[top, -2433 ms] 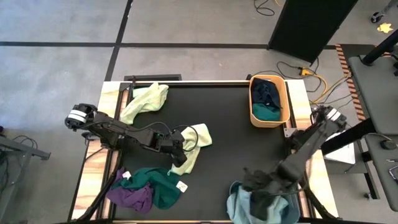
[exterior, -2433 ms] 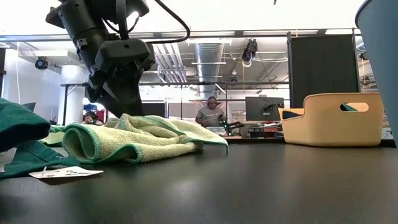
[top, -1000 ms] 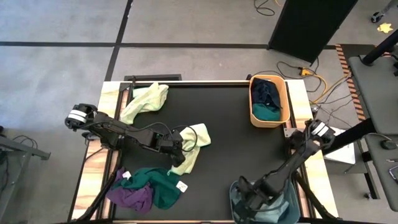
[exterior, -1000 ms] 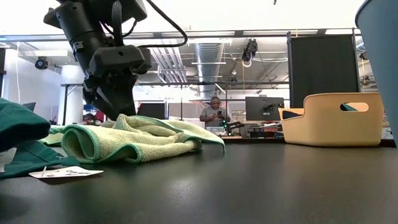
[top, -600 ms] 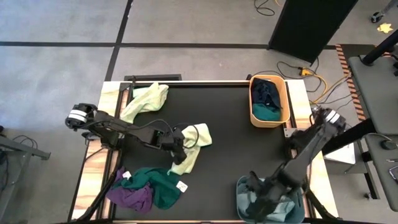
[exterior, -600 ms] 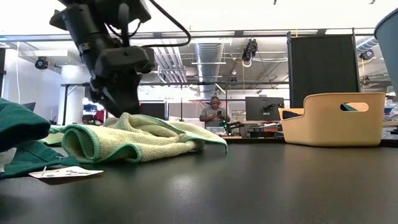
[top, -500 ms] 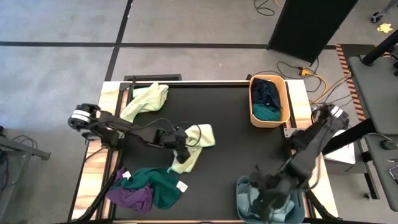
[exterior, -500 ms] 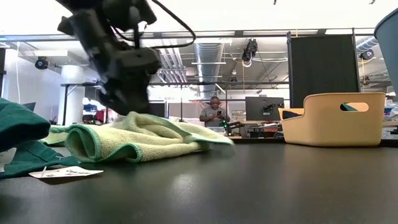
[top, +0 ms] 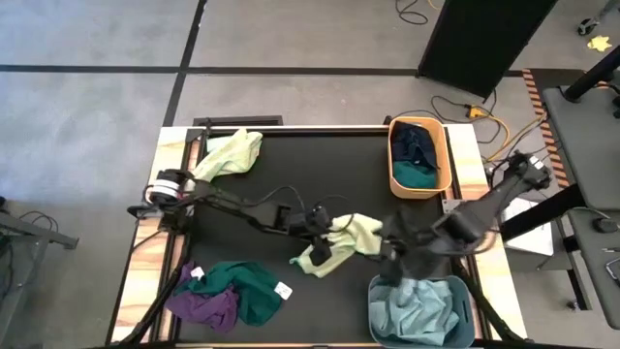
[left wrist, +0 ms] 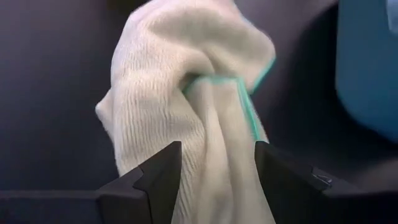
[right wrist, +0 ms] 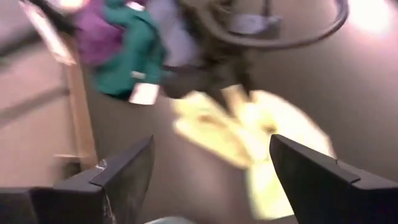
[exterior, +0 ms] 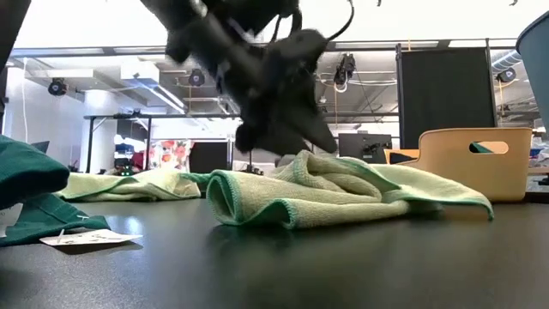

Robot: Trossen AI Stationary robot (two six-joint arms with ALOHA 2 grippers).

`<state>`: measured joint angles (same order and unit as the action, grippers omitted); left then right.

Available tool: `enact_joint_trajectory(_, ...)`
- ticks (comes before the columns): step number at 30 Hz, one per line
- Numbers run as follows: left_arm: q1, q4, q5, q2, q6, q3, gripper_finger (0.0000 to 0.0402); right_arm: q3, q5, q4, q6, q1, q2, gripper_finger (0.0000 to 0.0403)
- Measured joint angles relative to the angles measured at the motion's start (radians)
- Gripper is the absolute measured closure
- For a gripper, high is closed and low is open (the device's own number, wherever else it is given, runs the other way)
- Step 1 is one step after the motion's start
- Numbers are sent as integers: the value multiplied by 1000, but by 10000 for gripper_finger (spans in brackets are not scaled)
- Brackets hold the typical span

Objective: Sort towels by color in basket
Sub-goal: Put the light green towel into the blue bin

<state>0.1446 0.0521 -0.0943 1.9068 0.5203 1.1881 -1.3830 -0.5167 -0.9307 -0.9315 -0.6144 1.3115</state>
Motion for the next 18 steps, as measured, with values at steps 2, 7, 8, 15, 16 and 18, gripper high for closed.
enact_joint_trajectory(2,6,183,-3,-24,-39,73,212,16,1,0,111,50,32,89)
enact_joint_trajectory(7,39,599,-75,-111,-62,200,213,87,114,93,357,183,145,80)
enact_joint_trajectory(8,51,658,-97,-130,-47,205,212,102,144,139,411,210,178,81)
enact_joint_trajectory(15,178,821,-295,-333,198,75,212,127,254,387,623,301,384,92)
enact_joint_trajectory(16,195,813,-312,-365,231,37,212,127,279,402,634,309,411,93)
enact_joint_trajectory(18,220,806,-319,-434,291,-47,212,128,312,417,633,318,456,97)
